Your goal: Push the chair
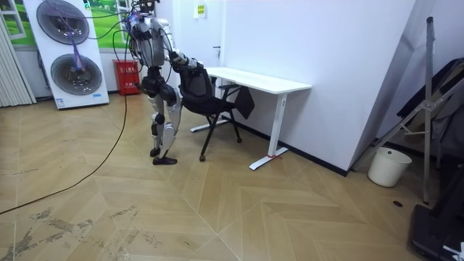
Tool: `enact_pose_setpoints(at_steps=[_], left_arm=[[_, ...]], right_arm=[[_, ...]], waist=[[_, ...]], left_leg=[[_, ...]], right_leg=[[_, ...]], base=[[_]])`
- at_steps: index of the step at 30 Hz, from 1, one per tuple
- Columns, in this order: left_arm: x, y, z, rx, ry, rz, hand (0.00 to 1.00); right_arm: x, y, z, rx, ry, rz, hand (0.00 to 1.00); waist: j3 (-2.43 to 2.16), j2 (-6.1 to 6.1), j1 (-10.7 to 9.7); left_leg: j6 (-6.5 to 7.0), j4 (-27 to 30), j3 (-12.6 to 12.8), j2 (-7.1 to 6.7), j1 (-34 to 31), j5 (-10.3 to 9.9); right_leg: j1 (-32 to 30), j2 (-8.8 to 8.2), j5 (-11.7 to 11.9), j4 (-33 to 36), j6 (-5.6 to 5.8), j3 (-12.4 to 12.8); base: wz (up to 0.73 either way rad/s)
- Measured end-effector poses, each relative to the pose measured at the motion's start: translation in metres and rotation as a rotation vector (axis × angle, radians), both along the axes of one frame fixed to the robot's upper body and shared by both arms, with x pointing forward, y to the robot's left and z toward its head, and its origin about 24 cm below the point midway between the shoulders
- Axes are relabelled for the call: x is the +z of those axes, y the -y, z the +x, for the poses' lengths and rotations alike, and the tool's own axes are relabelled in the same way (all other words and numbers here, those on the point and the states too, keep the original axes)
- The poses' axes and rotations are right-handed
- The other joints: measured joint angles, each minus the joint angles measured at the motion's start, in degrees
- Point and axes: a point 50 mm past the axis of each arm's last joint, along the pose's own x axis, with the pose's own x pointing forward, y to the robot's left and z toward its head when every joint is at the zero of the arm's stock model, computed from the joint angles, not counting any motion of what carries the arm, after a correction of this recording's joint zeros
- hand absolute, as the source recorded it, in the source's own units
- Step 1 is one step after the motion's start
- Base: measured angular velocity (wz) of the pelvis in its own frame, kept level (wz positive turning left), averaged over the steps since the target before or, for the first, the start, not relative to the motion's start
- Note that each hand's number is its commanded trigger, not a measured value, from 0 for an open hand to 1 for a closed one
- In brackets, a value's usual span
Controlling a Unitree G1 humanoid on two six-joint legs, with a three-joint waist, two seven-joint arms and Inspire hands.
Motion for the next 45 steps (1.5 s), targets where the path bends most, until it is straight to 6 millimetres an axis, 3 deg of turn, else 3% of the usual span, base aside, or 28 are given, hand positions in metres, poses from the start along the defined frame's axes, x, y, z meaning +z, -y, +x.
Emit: enact_pose_setpoints(at_steps=[2, 5, 7, 9, 13, 20, 21, 22, 23, 24, 27, 30, 33, 39, 45], left_arm=[[-0.004, 0.0, -0.003, 0.003, -0.014, -0.001, 1.0], [-0.007, -0.002, -0.006, 0.013, -0.027, -0.008, 1.0], [-0.013, -0.003, -0.012, 0.03, -0.048, -0.014, 1.0], [-0.017, -0.003, -0.017, 0.043, -0.061, -0.026, 1.0], [-0.017, -0.006, -0.022, 0.05, -0.067, -0.035, 1.0], [-0.019, -0.005, -0.024, 0.04, -0.078, -0.051, 1.0], [-0.019, -0.005, -0.024, 0.04, -0.078, -0.051, 0.69], [-0.019, -0.005, -0.024, 0.04, -0.082, -0.05, 0.58], [-0.018, -0.004, -0.024, 0.039, -0.082, -0.05, 0.0], [-0.017, -0.004, -0.024, 0.036, -0.081, -0.05, 0.0], [-0.013, -0.001, -0.023, 0.028, -0.089, -0.051, 0.0], [-0.01, 0.0, -0.023, 0.028, -0.124, -0.066, 0.0], [-0.01, 0.001, -0.023, 0.03, -0.176, -0.112, 0.0], [-0.002, 0.004, -0.023, 0.011, -0.211, -0.165, 0.0], [0.001, 0.006, -0.023, -0.002, -0.235, -0.163, 0.0]], right_arm=[[-0.002, 0.002, -0.002, 0.004, -0.009, -0.015, 1.0], [-0.003, 0.001, -0.002, 0.012, -0.018, -0.021, 1.0], [-0.004, 0.001, -0.003, 0.024, -0.024, -0.04, 1.0], [-0.003, -0.001, -0.003, 0.039, -0.02, -0.049, 1.0], [-0.003, -0.001, -0.003, 0.053, -0.005, -0.066, 1.0], [-0.002, 0.001, -0.002, 0.052, 0.0, -0.079, 1.0], [-0.002, 0.001, -0.002, 0.052, 0.001, -0.08, 1.0], [-0.002, 0.002, -0.002, 0.054, 0.001, -0.087, 1.0], [-0.001, 0.002, -0.002, 0.055, 0.002, -0.088, 0.64], [-0.001, 0.003, -0.002, 0.056, 0.005, -0.088, 0.0], [0.002, 0.007, -0.001, 0.058, 0.016, -0.093, 0.0], [0.005, 0.009, 0.001, 0.037, 0.019, -0.073, 0.0], [0.006, 0.011, 0.002, 0.003, 0.007, -0.03, 0.0], [0.009, 0.014, 0.005, -0.066, -0.014, 0.042, 0.0], [0.009, 0.014, 0.006, -0.078, -0.015, 0.042, 0.0]], waist=[[0.16, 0.29, 0.13], [-0.02, 0.37, 1.2], [-0.19, 0.76, 3.59], [-0.48, 1.38, 4.5], [-0.65, 1.65, 4.84], [-0.62, 2.83, 5.03], [-0.55, 3.02, 5.03], [-0.65, 3.29, 4.96], [-0.65, 3.39, 4.84], [-0.56, 3.52, 4.49], [-0.43, 4.19, 3.57], [-0.83, 5.1, 2.39], [-0.79, 5.09, 1.85], [-0.33, 4.18, 1.01], [-0.37, 4.2, 0.8]], left_leg=[[0.29, 2.04, 1.9, 0.87, -0.02, -0.2], [0.24, 3.38, 0.53, 0.88, 0.3, -0.23], [-0.03, 2.17, -1.45, 0.43, 2.31, -0.32], [-0.83, 0.92, -2.16, 0.31, 3.93, -0.82], [-1.82, -2.38, -4.4, -0.48, 6.1, -1.02], [-2.37, -4.75, -3.47, -0.61, 8.1, -1.68], [-2.07, -5.22, -2.82, -0.59, 8.37, -1.86], [-1.78, -5.35, -2.67, -0.63, 8.57, -2.03], [-1.58, -5.36, -2.55, -0.68, 8.59, -2.15], [-1.28, -5.34, -2.24, -0.75, 8.58, -2.34], [-0.51, -5.42, -1.37, -0.94, 8.41, -2.79], [0.21, -5.88, -0.96, -1.5, 8.64, -3.22], [1.03, -7.15, 0.61, -1.81, 10.03, -3.29], [1.98, -7.45, 1.05, -2.5, 9.82, -3.54], [2.44, -8.29, 1.75, -2.45, 9.86, -3.28]], right_leg=[[0.7, -0.16, -0.97, 0.85, -0.2, -0.18], [0.2, -0.28, -1.96, 2.4, -0.63, 2.22], [0.05, -0.25, -1.83, 2.67, -1.04, 5.66], [-0.6, -0.24, -1.73, 3.21, -1.21, 8.41], [-1.31, -0.24, -1.29, 3.17, -1.18, 10.52], [-1.57, -0.12, 0.4, 1.94, -0.05, 13.7], [-1.62, -0.12, 0.75, 1.69, 0.21, 14.33], [-1.55, -0.08, 1.14, 1.22, 0.49, 14.86], [-1.56, -0.08, 1.29, 1.08, 0.64, 15.05], [-1.6, -0.11, 1.63, 0.75, 0.96, 15.38], [-1.6, -0.01, 2.74, -0.65, 1.76, 16.08], [-1.57, -0.1, 3.64, -1.75, 2.67, 17.51], [-1.63, -0.12, 3.98, -1.91, 3.33, 21.72], [-2.19, -0.64, 4.56, -2.2, 4.35, 22.85], [-2.0, 0.31, 6.28, -4.9, 4.52, 24.48]], base=[[0.06], [-0.32], [-0.76], [-0.74], [-0.3], [-0.22], [-0.25], [-0.23], [-0.18], [-0.11], [-0.11], [-0.11], [-0.16], [-0.07], [-0.08]])
